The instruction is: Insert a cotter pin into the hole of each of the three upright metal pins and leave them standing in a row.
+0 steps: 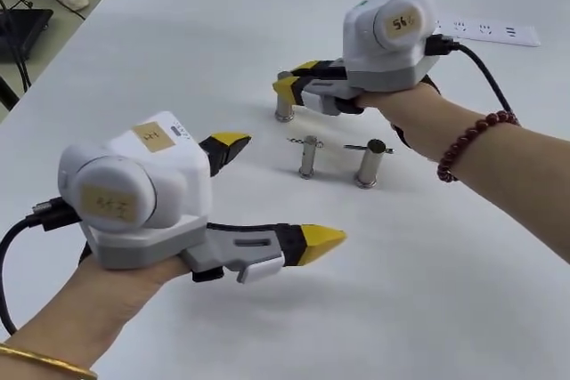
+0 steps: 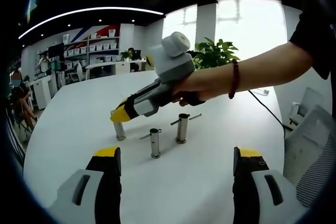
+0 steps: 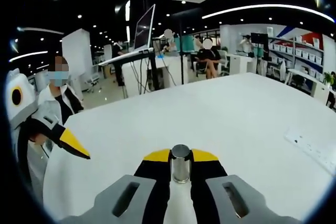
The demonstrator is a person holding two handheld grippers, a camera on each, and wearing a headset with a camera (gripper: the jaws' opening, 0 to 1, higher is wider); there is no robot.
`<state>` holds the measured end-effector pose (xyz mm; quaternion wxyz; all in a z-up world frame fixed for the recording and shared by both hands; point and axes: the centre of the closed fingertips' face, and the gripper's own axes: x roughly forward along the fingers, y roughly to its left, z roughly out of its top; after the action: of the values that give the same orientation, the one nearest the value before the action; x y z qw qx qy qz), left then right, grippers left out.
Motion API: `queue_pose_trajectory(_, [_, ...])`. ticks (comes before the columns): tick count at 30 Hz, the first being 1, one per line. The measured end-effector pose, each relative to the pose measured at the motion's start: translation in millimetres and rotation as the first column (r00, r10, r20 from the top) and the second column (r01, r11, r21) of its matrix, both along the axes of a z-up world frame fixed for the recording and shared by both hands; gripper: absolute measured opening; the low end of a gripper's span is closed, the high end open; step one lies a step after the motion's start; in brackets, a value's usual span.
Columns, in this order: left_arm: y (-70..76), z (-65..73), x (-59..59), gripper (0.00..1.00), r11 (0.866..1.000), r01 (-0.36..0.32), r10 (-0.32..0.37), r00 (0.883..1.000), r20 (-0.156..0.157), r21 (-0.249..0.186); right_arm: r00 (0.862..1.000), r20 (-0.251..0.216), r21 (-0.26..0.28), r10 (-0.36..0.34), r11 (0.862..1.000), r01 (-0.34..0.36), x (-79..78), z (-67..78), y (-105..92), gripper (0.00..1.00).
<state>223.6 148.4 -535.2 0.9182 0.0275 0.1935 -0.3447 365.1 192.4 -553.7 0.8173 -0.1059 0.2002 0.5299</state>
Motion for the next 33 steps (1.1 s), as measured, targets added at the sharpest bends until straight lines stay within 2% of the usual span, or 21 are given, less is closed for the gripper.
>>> queue_pose_trajectory(11, [-2.1, 1.9, -1.8, 0.87, 1.000, 0.000, 0.000, 1.000, 0.003, 0.009, 0.999, 0.012, -0.030, -0.048, 0.998, 0.048, -2.2, 4.4, -40.5, 0.07])
queue_pose_trajectory(20, [-4.8, 4.5, -3.4, 0.86, 1.000, 0.005, -0.005, 1.000, 0.015, 0.025, 0.994, 0.006, -0.045, -0.107, 0.993, 0.108, -1.0, 1.2, -75.0, 0.07])
queue_pose_trajectory(27, [-6.4, 1.8, -4.8, 0.86, 1.000, 0.007, -0.007, 1.000, 0.004, 0.030, 0.988, 0.001, -0.050, -0.155, 0.987, 0.155, -3.0, -0.3, -103.4, 0.07])
queue_pose_trajectory(33, [-8.2, 0.7, -6.2, 0.85, 0.999, 0.010, -0.010, 1.000, 0.000, 0.033, 0.981, -0.006, -0.060, -0.195, 0.979, 0.194, -13.0, -3.0, -130.1, 0.07])
